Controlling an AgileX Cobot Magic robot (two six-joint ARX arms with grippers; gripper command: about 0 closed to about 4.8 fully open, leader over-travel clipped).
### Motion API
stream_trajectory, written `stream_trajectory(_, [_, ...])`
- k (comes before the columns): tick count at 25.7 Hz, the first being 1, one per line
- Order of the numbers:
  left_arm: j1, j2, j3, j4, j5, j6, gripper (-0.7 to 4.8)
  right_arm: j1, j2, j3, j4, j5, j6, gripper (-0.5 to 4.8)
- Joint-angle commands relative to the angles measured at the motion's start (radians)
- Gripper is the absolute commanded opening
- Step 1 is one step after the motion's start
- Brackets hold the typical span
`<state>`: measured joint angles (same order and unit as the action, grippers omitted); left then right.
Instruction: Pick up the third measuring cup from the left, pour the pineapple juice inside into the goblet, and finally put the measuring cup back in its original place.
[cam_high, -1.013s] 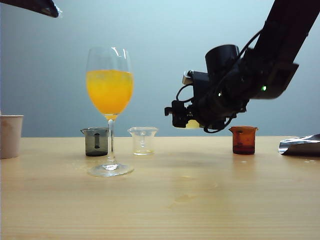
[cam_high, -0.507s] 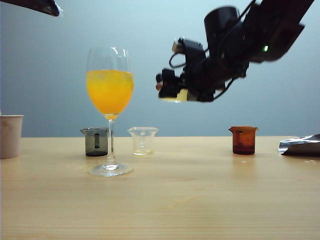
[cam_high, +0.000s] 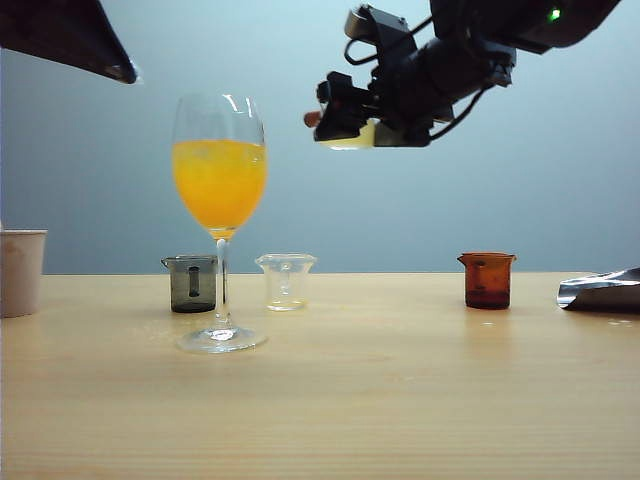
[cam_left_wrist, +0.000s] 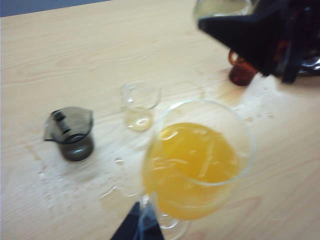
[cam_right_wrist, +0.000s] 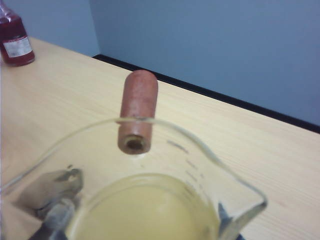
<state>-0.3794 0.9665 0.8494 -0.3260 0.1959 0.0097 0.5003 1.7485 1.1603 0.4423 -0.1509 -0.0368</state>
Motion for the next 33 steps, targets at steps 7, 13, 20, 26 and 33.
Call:
stream_trajectory(7, [-0.108,0.000,0.008,-0.018,-0.078,-0.003,-0.06,0.119,-0.019,0.071,-0.076,0.010,-0.185,1.70])
stream_trajectory(13, [-0.108,-0.001,0.009,-0.036,-0.079,-0.003,-0.06,0.133,-0.019,0.090,-0.082,0.029,-0.268,1.70])
stream_trajectory(20, [-0.108,-0.001,0.009,-0.036,-0.080,-0.002,-0.06,0.142,-0.023,0.091,-0.109,0.029,-0.361,1.69])
stream_trajectory(26, [-0.108,-0.001,0.009,-0.035,-0.080,-0.002,-0.06,0.142,-0.055,0.089,-0.145,0.029,-0.418,1.70])
stream_trajectory(33, [-0.108,-0.001,0.009,-0.035,-0.080,-0.002,-0.06,0.143,-0.080,0.089,-0.237,0.029,-0.444,1.70])
